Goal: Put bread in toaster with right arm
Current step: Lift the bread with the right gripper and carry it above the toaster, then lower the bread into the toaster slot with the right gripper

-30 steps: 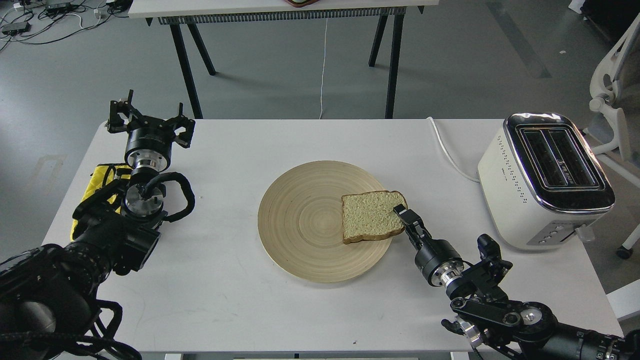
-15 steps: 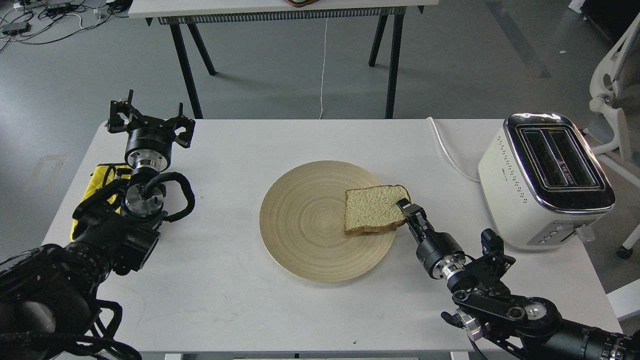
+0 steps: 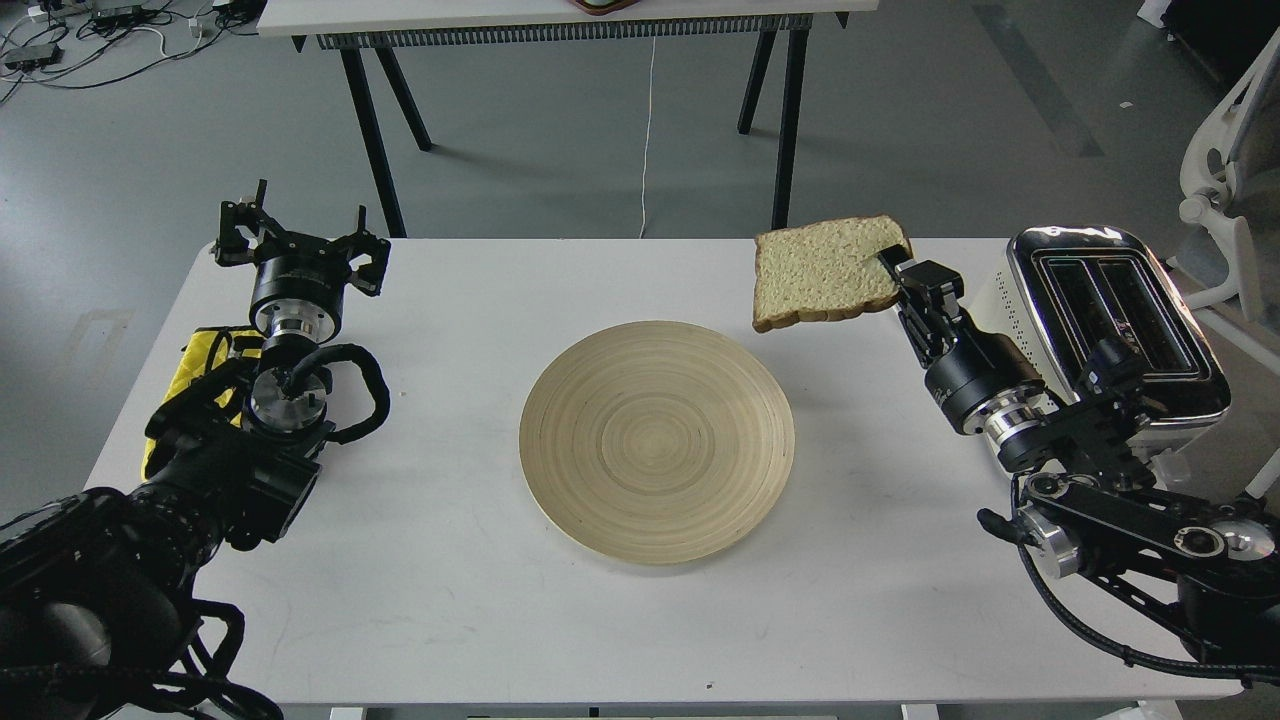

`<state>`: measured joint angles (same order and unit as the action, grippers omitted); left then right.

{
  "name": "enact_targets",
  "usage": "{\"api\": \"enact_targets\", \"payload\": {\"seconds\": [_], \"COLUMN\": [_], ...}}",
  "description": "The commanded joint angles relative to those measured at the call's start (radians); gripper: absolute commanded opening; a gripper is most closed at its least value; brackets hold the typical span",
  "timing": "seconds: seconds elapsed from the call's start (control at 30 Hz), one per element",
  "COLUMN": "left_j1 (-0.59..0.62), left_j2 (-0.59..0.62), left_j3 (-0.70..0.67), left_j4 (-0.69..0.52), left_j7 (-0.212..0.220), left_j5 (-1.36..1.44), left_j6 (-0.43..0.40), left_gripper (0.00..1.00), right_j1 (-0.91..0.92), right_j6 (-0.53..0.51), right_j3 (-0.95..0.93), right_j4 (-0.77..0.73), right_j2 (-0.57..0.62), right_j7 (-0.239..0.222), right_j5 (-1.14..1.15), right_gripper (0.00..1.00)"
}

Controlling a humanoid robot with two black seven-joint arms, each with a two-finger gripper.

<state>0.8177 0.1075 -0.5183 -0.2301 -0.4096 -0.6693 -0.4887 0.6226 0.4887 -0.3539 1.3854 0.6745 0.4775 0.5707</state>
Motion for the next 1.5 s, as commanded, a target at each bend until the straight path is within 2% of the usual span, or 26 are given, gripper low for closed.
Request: {"api": "enact_targets", "payload": {"seconds": [0.0, 0.13, 0.23, 0.4, 0.67, 1.17, 1.47], "left_j1": [0.0, 0.0, 0.0, 0.0, 0.0, 0.0, 0.0], "left_j2": [0.0, 0.0, 0.0, 0.0, 0.0, 0.0, 0.0], "left_j3": [0.0, 0.0, 0.0, 0.0, 0.0, 0.0, 0.0], "left_j4": [0.0, 0.0, 0.0, 0.0, 0.0, 0.0, 0.0], "left_j7": [0.0, 0.0, 0.0, 0.0, 0.0, 0.0, 0.0], "left_j5": [0.0, 0.0, -0.001, 0.0, -0.001, -0.001, 0.0], "left_j6": [0.0, 0.0, 0.0, 0.0, 0.0, 0.0, 0.0], "left_gripper": [1.0, 1.0, 1.0, 1.0, 1.0, 1.0, 1.0], "right_j1": [0.049, 0.06, 0.045, 0.039, 0.034, 0.026, 0.026], "right_j6": [0.0, 0.0, 0.0, 0.0, 0.0, 0.0, 0.0], "right_j3": [-0.005, 0.006, 0.013, 0.09, 0.188, 0.197, 0.199], "right_j4": [0.072, 0.095, 0.093, 0.089, 0.04, -0.08, -0.083], "right_j2": [0.201, 0.402, 0.528, 0.643, 0.637, 0.522, 0.481], "right_j7": [-0.008, -0.005, -0.008, -0.008, -0.007, -0.023, -0.025], "right_j5": [0.001, 0.012, 0.102, 0.201, 0.212, 0.212, 0.213], "right_gripper": [0.05, 0.05, 0.05, 0.05, 0.05, 0.06, 0.06]}}
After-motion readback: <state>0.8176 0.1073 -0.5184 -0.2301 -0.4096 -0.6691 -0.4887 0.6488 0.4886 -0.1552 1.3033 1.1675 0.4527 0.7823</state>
